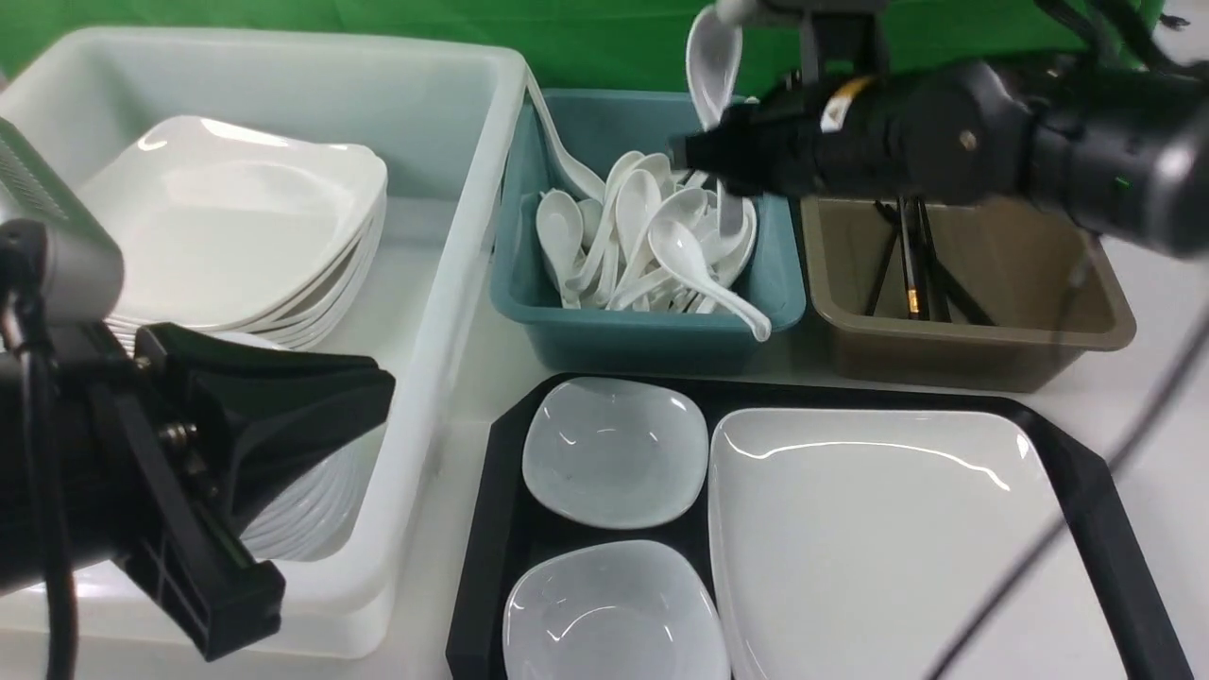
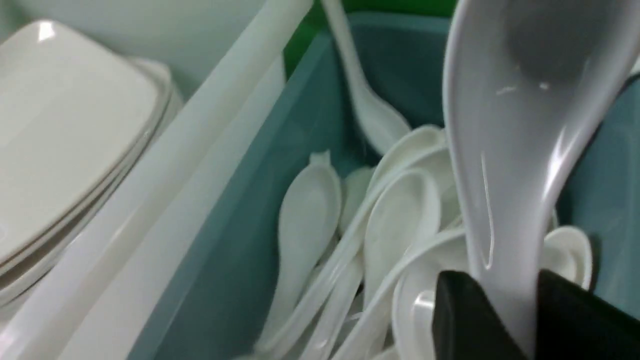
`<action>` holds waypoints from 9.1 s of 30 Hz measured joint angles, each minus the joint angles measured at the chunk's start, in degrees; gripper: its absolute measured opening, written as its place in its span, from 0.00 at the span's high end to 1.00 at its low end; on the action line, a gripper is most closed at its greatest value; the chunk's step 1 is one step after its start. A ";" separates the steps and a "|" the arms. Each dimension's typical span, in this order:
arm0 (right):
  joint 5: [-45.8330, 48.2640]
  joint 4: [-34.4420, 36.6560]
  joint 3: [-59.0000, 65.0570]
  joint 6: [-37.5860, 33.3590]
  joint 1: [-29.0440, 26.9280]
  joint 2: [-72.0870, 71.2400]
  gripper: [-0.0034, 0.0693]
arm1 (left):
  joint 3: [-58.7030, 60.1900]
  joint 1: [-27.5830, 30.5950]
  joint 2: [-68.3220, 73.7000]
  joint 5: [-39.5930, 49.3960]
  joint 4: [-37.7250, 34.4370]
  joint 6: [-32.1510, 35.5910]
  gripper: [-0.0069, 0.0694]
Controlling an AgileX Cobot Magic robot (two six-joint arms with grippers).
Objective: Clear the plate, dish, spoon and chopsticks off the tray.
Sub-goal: Use the right arm to put the soup spoon into the small storage box in the middle, then use the right arm to grab a plate from the dinner plate, then use the right arm to put the plate into the large storage box on the left, then use the left arm to grab a small plate from the dinner plate, then use the left arm to put the small plate into the large storage box on the left
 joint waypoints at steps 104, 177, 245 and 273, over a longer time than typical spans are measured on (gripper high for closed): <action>57.56 -21.04 -31.81 -27.26 31.10 -11.97 0.86 | -9.70 0.00 -19.63 24.76 44.75 -42.82 0.89; 14.31 8.83 -45.95 -70.02 24.06 30.08 0.30 | -9.70 0.00 -26.91 40.13 37.94 -50.34 0.89; 57.07 -26.55 41.56 8.21 24.06 -78.54 0.90 | -36.39 -39.86 71.72 20.49 52.70 -70.60 0.36; 51.37 -26.33 41.56 11.63 24.06 -78.54 0.86 | -34.99 -44.75 34.51 36.05 64.72 -57.30 0.88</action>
